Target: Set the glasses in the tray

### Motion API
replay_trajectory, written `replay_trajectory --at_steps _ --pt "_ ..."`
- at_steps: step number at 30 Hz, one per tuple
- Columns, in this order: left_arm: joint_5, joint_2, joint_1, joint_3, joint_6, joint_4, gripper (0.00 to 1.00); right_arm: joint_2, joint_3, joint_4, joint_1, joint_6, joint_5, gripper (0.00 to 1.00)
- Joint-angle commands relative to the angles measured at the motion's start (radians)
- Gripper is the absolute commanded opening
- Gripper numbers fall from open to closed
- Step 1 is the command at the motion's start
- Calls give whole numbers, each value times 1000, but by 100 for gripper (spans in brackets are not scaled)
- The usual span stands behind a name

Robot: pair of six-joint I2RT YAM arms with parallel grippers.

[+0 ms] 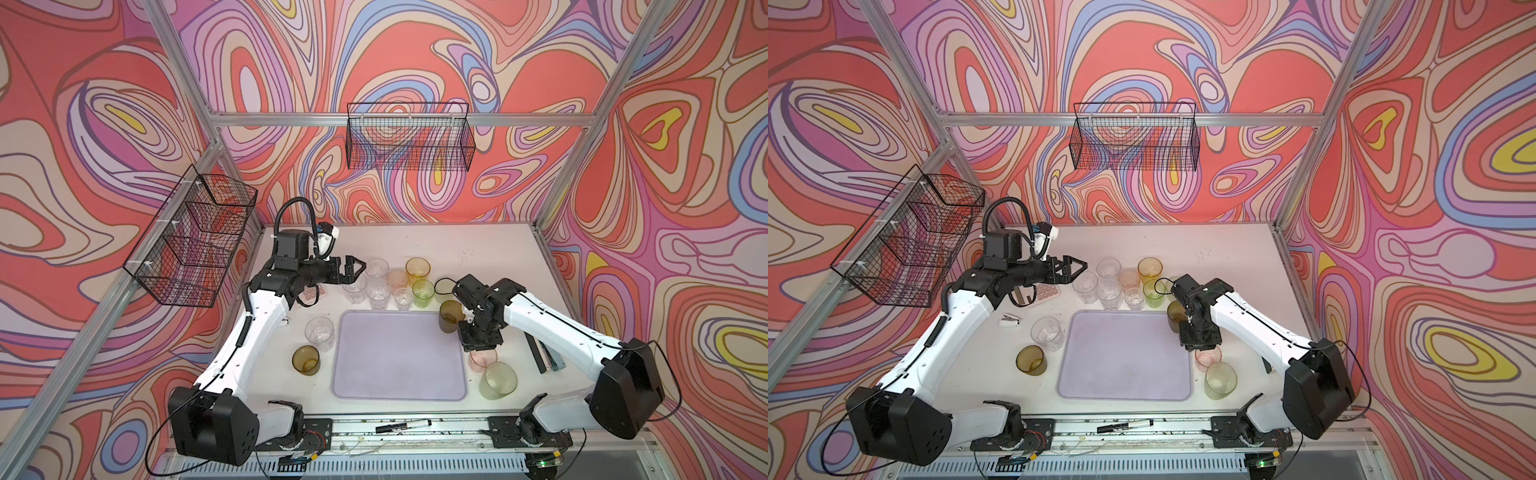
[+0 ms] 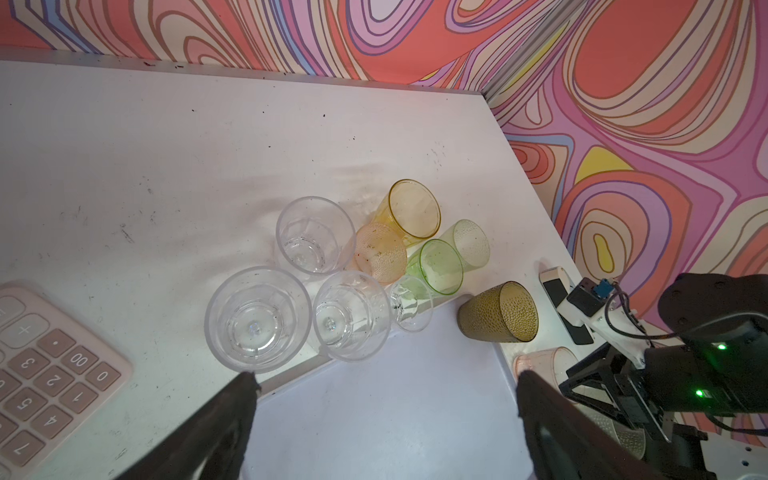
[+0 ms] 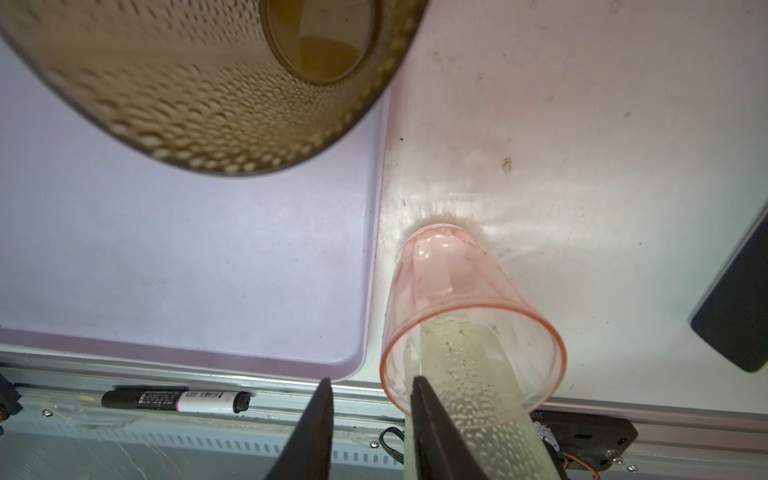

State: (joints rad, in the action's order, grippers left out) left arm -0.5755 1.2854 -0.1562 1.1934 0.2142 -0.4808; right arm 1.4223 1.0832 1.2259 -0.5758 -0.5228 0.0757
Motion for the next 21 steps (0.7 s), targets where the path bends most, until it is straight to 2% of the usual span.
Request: replay_trajectory --at_steps 1,21 --pt "-3 6 4 23 -3 -15 100 8 -30 -36 -9 -22 6 31" --pt "27 17 5 43 -29 -55 99 24 -90 -95 -10 -10 -24 18"
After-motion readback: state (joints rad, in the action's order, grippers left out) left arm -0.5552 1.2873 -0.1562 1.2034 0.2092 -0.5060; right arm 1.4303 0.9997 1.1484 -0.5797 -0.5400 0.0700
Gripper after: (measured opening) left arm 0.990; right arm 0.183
